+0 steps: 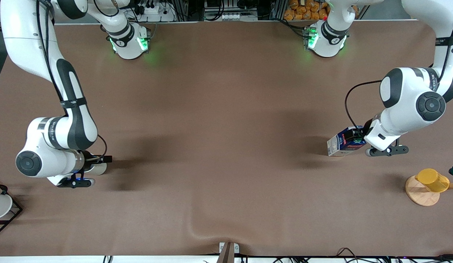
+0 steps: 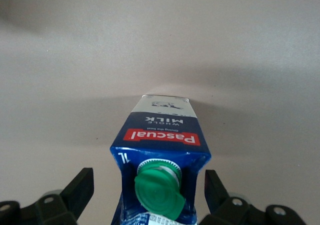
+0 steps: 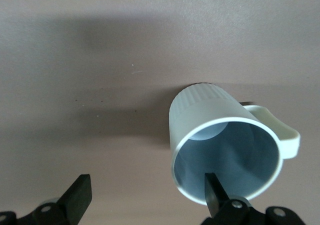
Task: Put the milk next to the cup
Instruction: 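Grasp the white mug with the right gripper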
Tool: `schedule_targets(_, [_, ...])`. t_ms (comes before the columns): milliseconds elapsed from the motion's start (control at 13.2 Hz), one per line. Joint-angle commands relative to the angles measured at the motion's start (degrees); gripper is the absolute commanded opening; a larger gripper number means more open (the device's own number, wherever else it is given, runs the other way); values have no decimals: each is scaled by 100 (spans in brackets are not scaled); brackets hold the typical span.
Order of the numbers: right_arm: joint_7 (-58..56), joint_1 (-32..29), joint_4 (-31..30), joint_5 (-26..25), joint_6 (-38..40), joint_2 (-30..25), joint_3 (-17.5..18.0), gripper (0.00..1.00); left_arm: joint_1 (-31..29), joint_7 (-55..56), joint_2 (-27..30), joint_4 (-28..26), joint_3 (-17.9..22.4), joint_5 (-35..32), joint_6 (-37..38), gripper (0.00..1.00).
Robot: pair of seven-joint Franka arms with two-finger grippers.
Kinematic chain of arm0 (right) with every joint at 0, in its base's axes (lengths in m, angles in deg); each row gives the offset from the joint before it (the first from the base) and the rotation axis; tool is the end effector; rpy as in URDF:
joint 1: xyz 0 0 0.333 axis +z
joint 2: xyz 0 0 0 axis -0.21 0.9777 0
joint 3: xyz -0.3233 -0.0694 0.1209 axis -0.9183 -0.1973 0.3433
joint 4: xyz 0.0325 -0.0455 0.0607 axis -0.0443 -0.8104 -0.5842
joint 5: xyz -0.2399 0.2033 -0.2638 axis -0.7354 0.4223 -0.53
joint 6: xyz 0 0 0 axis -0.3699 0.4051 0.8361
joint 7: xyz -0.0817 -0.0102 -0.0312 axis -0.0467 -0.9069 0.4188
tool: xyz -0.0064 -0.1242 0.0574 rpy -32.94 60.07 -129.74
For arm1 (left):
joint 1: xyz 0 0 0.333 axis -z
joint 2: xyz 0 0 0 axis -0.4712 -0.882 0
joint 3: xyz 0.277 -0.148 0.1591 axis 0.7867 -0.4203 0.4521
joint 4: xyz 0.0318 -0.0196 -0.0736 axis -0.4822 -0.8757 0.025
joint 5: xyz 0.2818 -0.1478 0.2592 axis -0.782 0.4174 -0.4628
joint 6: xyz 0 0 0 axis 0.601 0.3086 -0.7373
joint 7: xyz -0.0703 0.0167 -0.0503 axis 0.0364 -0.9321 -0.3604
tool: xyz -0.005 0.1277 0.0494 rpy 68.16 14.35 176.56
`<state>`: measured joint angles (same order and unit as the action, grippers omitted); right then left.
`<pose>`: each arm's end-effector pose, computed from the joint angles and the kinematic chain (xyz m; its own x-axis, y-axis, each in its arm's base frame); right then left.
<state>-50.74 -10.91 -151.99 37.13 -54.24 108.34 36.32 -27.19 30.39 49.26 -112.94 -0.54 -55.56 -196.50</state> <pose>0.7103 -0.0073 0.2420 0.9652 0.0036 -0.2614 0.0074 -0.9999 0.0138 0.6127 -0.0310 0.3406 0.9931 0.0788 -0.0872 0.0777 -0.9968 -0.0162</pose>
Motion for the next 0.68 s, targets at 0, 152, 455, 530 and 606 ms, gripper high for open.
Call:
schedule_targets(0, [-57,-77,69,-73,-207,218,30,88,13,77,-29,1,-14,20,-71,84])
schedule_targets(152, [-92,-121,33,-82,-279,297,30,24,22,77,-37,10,-14,20,-71,75])
schedule_targets(455, [-407,-314,42,-29,-375,386,30,0,22,77,-73,54,-14,11,-71,59])
schedule_targets(530, [-426,-332,34,-29,-427,386,39,0,31,68,-81,63,-23,11,-71,56])
schedule_targets(606, [-426,-315,51,-29,-428,377,39,0,57,51,-73,80,-14,11,-71,52])
